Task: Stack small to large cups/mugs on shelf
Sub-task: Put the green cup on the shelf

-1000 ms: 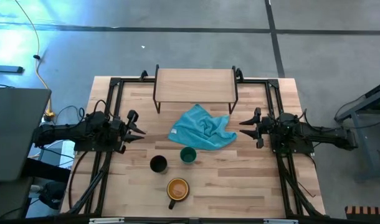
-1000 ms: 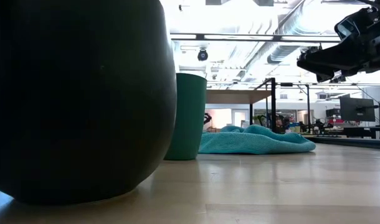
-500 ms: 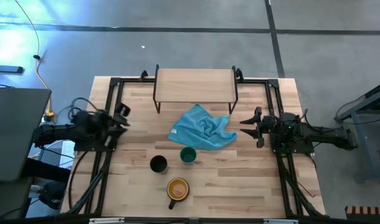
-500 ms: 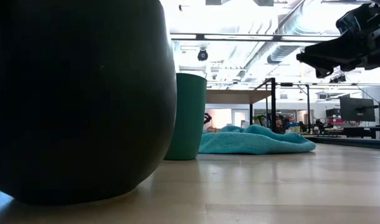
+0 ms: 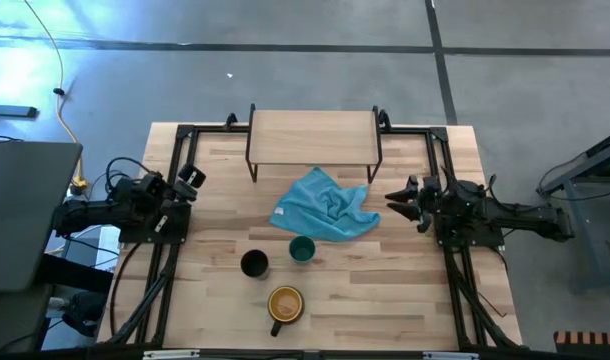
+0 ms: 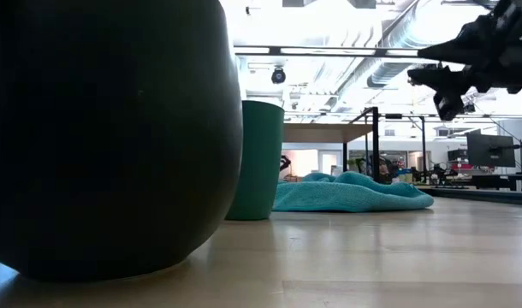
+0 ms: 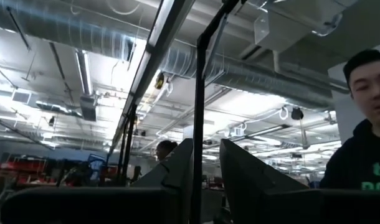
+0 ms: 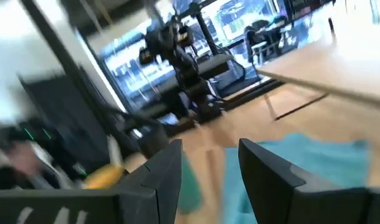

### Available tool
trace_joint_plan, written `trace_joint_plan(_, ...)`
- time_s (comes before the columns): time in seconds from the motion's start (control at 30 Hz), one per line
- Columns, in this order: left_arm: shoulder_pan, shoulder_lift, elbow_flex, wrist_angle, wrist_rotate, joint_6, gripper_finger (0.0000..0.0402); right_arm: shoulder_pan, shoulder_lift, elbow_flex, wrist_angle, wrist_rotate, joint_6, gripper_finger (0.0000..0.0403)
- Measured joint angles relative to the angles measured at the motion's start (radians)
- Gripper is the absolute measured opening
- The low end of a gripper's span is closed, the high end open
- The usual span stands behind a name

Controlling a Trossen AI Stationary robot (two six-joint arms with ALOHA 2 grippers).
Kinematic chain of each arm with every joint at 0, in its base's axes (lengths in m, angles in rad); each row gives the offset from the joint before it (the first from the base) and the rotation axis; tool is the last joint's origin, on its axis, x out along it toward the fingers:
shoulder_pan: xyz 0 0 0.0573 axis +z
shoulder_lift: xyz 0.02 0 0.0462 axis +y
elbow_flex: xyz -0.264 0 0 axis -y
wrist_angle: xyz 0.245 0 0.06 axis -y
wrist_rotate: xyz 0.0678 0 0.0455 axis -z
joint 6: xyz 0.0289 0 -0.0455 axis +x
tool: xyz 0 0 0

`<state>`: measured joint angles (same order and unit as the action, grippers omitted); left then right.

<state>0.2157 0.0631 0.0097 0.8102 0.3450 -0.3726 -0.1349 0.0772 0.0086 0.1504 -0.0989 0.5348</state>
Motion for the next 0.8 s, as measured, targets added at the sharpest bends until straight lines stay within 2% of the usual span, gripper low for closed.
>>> trace_joint_plan(0.3,0.000,0.000,0.000,0.003,0.000,-0.056,0.0067,0.000,0.000,0.000,-0.002,0.177,0.196,0.0149)
trace_joint_plan(0.43,0.000,0.000,0.000,0.002,0.001,-0.065,0.0067,0.000,0.000,0.000,-0.003,0.177,0.207,0.0149)
trace_joint_plan(0.57,0.000,0.000,0.000,0.005,0.002,-0.142,0.0067,0.000,0.000,0.000,-0.004,0.176,0.209,0.0149)
trace_joint_plan(0.8,0.000,0.000,0.000,0.010,-0.004,-0.394,0.0067,-0.003,0.000,0.007,0.012,0.149,0.285,0.0149)
